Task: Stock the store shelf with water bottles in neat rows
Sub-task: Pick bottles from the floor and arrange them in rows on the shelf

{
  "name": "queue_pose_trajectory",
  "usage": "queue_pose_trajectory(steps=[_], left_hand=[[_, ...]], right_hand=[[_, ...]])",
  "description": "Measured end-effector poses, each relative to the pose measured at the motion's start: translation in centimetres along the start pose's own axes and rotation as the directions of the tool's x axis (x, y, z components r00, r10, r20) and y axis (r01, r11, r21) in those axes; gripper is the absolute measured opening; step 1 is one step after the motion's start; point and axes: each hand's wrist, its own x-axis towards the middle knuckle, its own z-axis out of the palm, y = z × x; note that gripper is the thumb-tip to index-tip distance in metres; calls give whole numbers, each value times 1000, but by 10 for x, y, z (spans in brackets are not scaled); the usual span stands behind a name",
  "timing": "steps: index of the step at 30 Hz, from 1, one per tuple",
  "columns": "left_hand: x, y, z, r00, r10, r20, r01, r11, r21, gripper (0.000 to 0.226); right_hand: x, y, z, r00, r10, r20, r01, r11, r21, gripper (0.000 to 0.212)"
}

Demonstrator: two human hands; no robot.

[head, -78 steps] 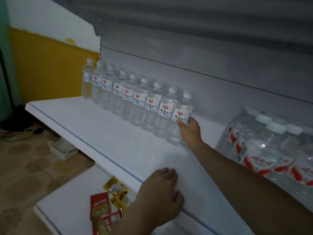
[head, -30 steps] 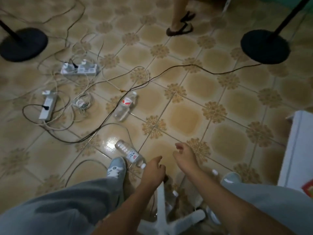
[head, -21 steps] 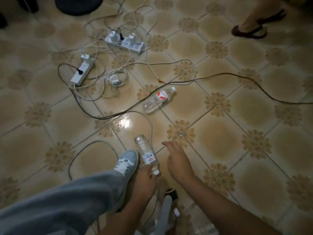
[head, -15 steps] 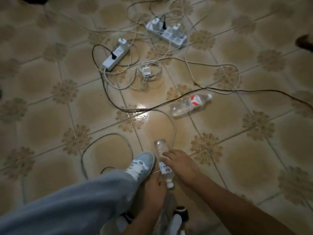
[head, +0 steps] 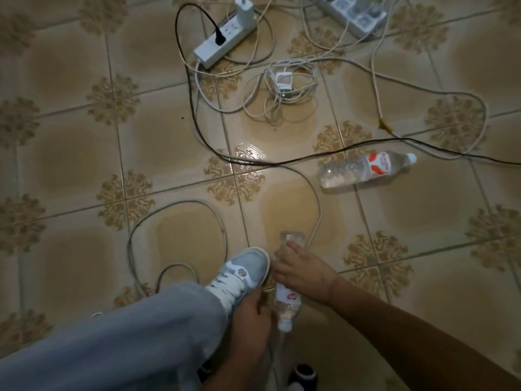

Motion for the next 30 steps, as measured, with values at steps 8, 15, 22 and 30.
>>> queue_pose_trajectory(steps=[8, 15, 22, 30], left_hand=[[-27, 15, -34, 931, 109, 348, 147, 763, -630, 30], [-89, 163, -103, 790, 528, 313, -76, 590, -804, 60], [-236, 262, -191, 581, 801, 145, -246, 343, -906, 56], [-462, 327, -286, 131, 991, 33, -304, 71, -950, 32]], right_hand=[[-118, 4, -20, 636, 769, 73, -497, 335, 801, 46], [-268, -27, -100, 168, 894, 415, -220, -377, 900, 43], [-432, -99, -218, -269, 894, 359, -66, -389, 919, 36], [-606, -246, -351, -734, 640, 227, 14, -320, 947, 33]])
